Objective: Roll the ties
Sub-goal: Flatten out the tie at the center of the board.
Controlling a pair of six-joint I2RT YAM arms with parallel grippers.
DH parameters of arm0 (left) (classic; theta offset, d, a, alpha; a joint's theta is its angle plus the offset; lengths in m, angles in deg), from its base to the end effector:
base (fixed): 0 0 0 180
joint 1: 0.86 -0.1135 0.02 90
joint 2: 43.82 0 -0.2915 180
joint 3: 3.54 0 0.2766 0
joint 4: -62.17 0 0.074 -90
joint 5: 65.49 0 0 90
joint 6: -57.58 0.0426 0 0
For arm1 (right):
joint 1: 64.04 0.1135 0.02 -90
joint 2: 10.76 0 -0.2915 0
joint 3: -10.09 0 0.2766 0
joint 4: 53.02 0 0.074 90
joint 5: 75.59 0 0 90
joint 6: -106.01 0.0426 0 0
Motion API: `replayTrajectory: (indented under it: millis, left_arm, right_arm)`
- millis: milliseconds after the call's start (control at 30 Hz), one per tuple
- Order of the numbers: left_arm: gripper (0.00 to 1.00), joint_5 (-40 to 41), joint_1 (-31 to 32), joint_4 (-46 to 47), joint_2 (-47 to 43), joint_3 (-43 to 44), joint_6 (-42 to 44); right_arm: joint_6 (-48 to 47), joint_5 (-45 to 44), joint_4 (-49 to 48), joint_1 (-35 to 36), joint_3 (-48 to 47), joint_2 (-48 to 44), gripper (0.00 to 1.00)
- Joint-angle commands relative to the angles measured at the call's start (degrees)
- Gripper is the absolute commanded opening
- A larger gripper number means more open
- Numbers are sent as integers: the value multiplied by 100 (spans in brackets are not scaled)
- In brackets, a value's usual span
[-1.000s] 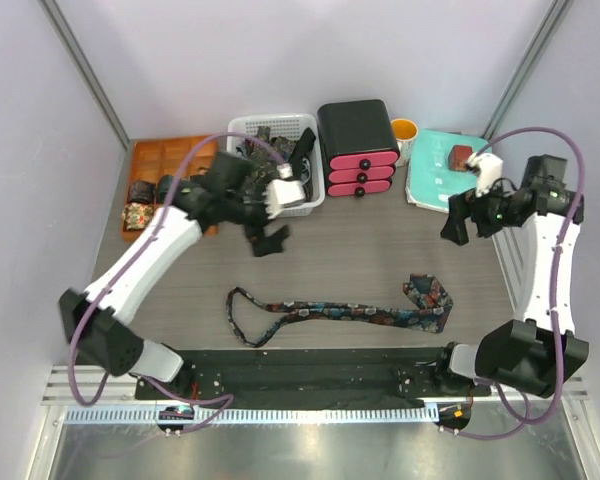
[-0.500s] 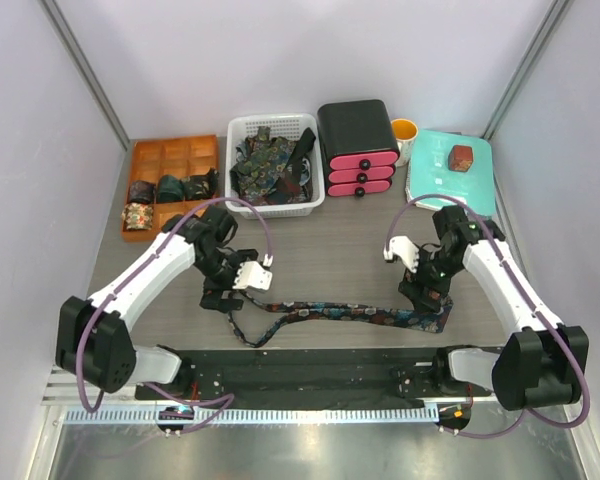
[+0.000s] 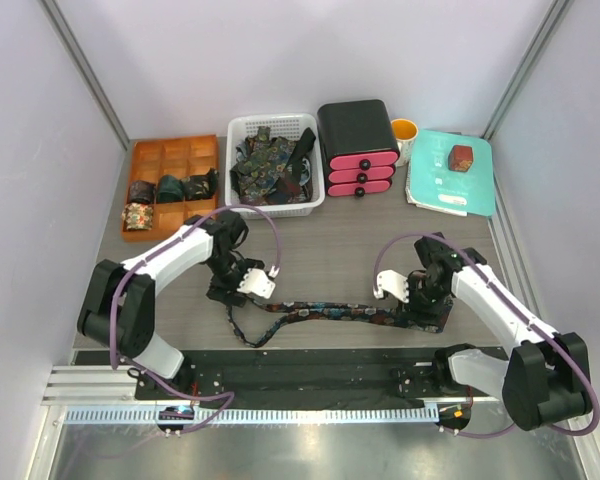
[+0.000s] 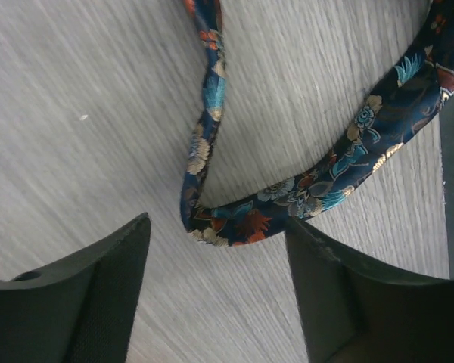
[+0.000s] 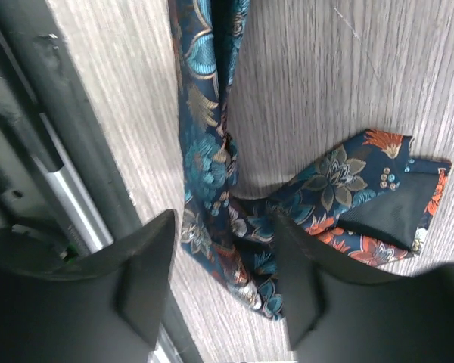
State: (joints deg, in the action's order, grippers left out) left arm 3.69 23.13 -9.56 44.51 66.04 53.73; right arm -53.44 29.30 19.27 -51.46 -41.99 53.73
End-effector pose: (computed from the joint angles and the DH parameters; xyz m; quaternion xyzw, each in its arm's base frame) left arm 0.2428 -0.1246 0.2022 0.8059 0.5638 -0.1569 0.0897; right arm 0.1686 0.0489 0.2025 -0.6545 0.7434 0.0920 0.1019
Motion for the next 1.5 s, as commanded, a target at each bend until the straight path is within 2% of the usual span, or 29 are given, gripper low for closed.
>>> replayTrajectory:
  millis: [0, 67, 100, 133, 167, 233, 333, 500, 633, 733, 767, 800, 833, 867, 900, 933, 1000, 1033, 1067, 1100, 1133, 1267, 1300, 1367, 1467]
  left_arm:
    - [60, 86, 27, 224, 52, -142, 297]
    - [50, 122, 18, 330, 78, -239, 201]
    - [40, 192, 18, 374, 140, -256, 140]
    - [35, 227, 18, 522, 175, -265, 43]
    - [26, 253, 27, 584, 228, -248, -236]
    - [18, 376, 10, 707, 438, -73, -527]
    - [0, 455, -60, 1014, 623, 304, -1344]
    - [0, 491, -613, 1612, 457, 1086, -2539]
    - [0, 377, -1141, 2052, -8, 1054, -2788]
    - [0, 315, -1370, 2447, -658, 221, -2552]
    - [0, 350, -1397, 2614, -1025, -95, -2472]
    - [0, 394, -1397, 3016, -1255, -794, -2384]
    - [0, 420, -1397, 3246, -1457, -1158, -2201]
    - [0, 429, -1406, 3439, -1651, -1858, -2121]
    - [0, 430, -1406, 3676, -2105, -2169, -2007]
    - [4, 412, -1414, 3731, -2293, -2451, -1875]
    - [16, 482, -1414, 3671, -2845, -3094, -1585]
    - [29, 482, -1414, 3574, -3031, -3226, -1523]
    - [49, 491, -1423, 3451, -3181, -3340, -1600]
    - [63, 491, -1415, 3346, -3426, -3350, -1688]
    - [68, 482, -1423, 3092, -3506, -3324, -1785]
    - [71, 334, -1449, 2266, -3666, -2633, -2286]
    - [71, 220, -1476, 1977, -3639, -2456, -2322]
    - [75, -97, -1485, 1492, -3455, -2017, -2374]
    - [84, -422, -1485, 1376, -2911, -1585, -2515]
  right_arm:
    - [19, -285, -693, 157, 149, -103, 47]
    - [220, -364, -1010, 192, 132, 1, 35]
    - [317, -469, -1133, 201, 106, 46, 24]
    - [405, -531, -1369, 201, 79, 107, 20]
    - [571, -558, -1441, 210, -34, 221, 10]
    - [774, -715, -1660, 210, -166, 327, 2]
    - [1126, -1022, -2046, 210, -395, 354, 1]
    - [1846, -1822, -3031, 96, -782, 117, 1]
    - [2015, -2219, -3944, -10, -616, -382, 1]
    - [1560, -2219, -4576, 86, 427, -1276, 1]
    - [1383, -2332, -4745, 165, 1092, -1472, 1]
    - [1242, -2342, -4851, 366, 1386, -1631, 7]
    - [971, -2281, -4756, 438, 1806, -2007, 27]
    - [855, -2115, -4668, 517, 1976, -2211, 40]
    - [767, -1992, -4241, 613, 2082, -2456, 50]
    - [531, -1886, -3958, 640, 2153, -2667, 66]
    - [346, -1667, -3091, 658, 2118, -3195, 81]
    - [292, -1639, -2868, 649, 2005, -3327, 88]
    - [300, -1639, -2674, 649, 1926, -3477, 90]
    - [335, -1622, -2324, 649, 1820, -3487, 91]
    - [405, -1587, -2112, 649, 1515, -3435, 91]
    - [1029, -1244, -1258, 641, 512, -2786, 89]
    - [1178, -1174, -1040, 632, 336, -2384, 88]
    - [1214, -1024, -950, 579, 18, -2004, 87]
    - [1267, -778, -1081, 422, -245, -1230, 85]
